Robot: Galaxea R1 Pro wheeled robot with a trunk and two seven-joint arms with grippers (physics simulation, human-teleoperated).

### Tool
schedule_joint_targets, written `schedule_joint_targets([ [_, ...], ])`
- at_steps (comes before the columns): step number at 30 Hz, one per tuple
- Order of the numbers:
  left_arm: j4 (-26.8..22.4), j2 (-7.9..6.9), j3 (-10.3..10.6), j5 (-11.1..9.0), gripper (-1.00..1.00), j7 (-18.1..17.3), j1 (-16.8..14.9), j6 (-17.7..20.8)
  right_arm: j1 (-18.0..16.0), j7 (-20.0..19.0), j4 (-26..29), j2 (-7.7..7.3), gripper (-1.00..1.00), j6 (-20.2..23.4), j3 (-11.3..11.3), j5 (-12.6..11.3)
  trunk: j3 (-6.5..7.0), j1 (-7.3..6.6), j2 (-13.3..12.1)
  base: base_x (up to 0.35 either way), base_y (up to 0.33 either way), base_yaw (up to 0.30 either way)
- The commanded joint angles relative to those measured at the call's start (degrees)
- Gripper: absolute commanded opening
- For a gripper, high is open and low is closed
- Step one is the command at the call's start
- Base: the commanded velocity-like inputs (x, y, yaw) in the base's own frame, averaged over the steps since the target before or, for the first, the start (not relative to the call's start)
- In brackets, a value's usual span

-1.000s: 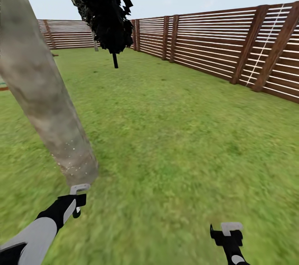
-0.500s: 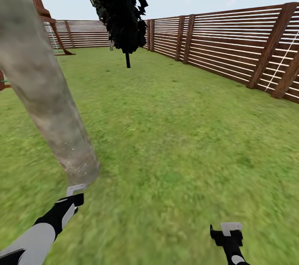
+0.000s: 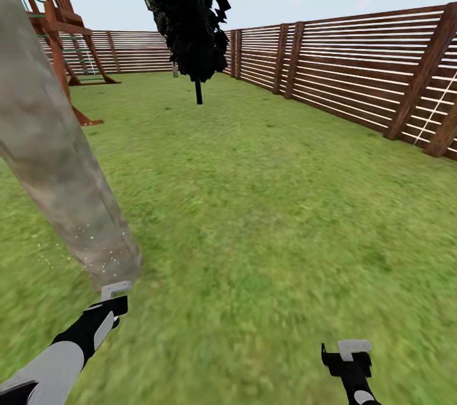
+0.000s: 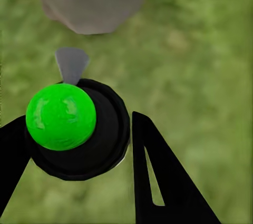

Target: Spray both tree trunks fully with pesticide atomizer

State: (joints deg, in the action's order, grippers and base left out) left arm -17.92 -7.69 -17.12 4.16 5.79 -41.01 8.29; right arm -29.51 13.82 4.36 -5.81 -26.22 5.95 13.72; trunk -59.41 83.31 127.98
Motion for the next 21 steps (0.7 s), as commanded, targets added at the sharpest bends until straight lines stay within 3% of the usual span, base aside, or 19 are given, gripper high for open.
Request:
schedule_joint_targets([
  [1, -0.1, 0.04, -0.3, 0.5, -1.00, 0.0, 0.0, 0.3, 0.0, 0.2, -0.1, 0.00, 1.00, -0.2, 0.5, 0.6, -0.05, 0.02, 0.0, 0.241, -0.186, 0.270],
  [8, -0.1, 0.04, -0.3, 0.5, -1.00, 0.0, 0.0, 0.4, 0.0, 0.1, -0.1, 0.02, 1.00, -0.2, 0.5, 0.6, -0.05, 0.02, 0.0, 0.207, -0.206, 0.276],
  [14, -0.1, 0.05, -0.3, 0.4, -1.00, 0.0, 0.0, 0.4, 0.0, 0.1, -0.1, 0.08, 1.00, -0.2, 0.5, 0.6, -0.05, 0.02, 0.0, 0.070, -0.262, 0.267],
  [21, -0.1, 0.04, -0.4, 0.4, -1.00, 0.0, 0.0, 0.5, 0.0, 0.1, -0.1, 0.05, 1.00, -0.1, 0.5, 0.6, -0.05, 0.02, 0.0, 0.001, -0.273, 0.038],
])
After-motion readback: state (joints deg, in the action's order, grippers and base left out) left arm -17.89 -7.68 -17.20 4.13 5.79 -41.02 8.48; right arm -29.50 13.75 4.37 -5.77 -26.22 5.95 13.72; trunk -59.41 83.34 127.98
